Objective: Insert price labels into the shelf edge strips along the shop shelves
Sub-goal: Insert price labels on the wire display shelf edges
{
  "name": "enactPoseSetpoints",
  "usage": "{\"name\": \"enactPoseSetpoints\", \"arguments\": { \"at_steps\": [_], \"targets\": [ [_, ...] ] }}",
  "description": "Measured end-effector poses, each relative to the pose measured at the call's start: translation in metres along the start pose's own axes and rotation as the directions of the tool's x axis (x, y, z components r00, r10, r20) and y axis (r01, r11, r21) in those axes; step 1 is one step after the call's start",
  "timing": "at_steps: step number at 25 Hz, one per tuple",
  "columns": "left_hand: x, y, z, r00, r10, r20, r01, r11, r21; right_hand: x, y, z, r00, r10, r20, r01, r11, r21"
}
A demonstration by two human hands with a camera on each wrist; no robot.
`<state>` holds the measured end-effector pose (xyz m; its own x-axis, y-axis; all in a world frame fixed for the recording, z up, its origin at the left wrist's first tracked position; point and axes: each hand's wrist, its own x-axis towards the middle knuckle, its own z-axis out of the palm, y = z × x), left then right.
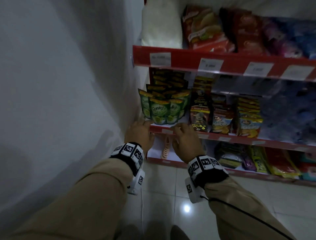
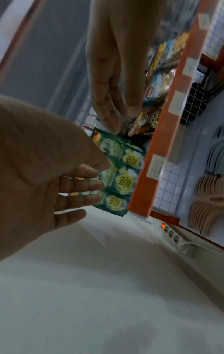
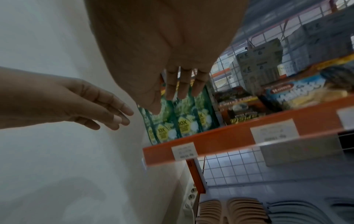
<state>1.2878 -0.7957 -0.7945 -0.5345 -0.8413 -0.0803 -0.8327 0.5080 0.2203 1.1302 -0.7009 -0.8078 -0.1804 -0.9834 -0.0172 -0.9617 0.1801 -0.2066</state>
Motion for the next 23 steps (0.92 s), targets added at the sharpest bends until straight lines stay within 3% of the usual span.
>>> {"name": "enactPoseSetpoints", "arguments": {
  "at_steps": [4, 6, 8, 11, 13, 15, 17, 20, 23],
  "targets": [
    [0.027, -0.022, 0.078, 0.992, -0.006, -0.125, 0.000, 0.999, -0.042, 0.022, 0.016, 0.078, 0.995, 0.004, -0.097, -0.012, 0.996, -0.088],
    [0.037, -0.031, 0.116, 0.967, 0.011, -0.256, -0.042, 0.992, -0.115, 0.033, 0.024, 0.115, 0.982, -0.013, -0.189, -0.011, 0.992, -0.129],
    [0.046, -0.038, 0.146, 0.901, 0.023, -0.433, -0.137, 0.962, -0.234, 0.043, 0.031, 0.142, 0.938, -0.054, -0.341, 0.009, 0.991, -0.133],
    [0.056, -0.046, 0.181, 0.758, 0.026, -0.652, -0.303, 0.899, -0.317, 0.051, 0.044, 0.175, 0.802, -0.145, -0.579, 0.048, 0.983, -0.180],
    [0.062, -0.048, 0.191, 0.674, -0.024, -0.739, -0.372, 0.853, -0.367, 0.057, 0.050, 0.185, 0.721, -0.195, -0.665, 0.054, 0.973, -0.226],
    [0.063, -0.049, 0.194, 0.625, -0.037, -0.780, -0.428, 0.819, -0.382, 0.061, 0.049, 0.189, 0.681, -0.205, -0.703, 0.023, 0.965, -0.260],
    [0.062, -0.048, 0.193, 0.628, -0.002, -0.779, -0.429, 0.834, -0.347, 0.062, 0.042, 0.185, 0.671, -0.179, -0.719, -0.014, 0.967, -0.254],
    [0.056, -0.044, 0.191, 0.656, 0.044, -0.754, -0.306, 0.928, -0.212, 0.059, 0.027, 0.172, 0.691, -0.107, -0.715, -0.072, 0.974, -0.216],
    [0.053, -0.040, 0.191, 0.639, 0.158, -0.753, -0.285, 0.958, -0.041, 0.061, 0.016, 0.163, 0.727, -0.040, -0.686, -0.138, 0.969, -0.203]
  ]
}}
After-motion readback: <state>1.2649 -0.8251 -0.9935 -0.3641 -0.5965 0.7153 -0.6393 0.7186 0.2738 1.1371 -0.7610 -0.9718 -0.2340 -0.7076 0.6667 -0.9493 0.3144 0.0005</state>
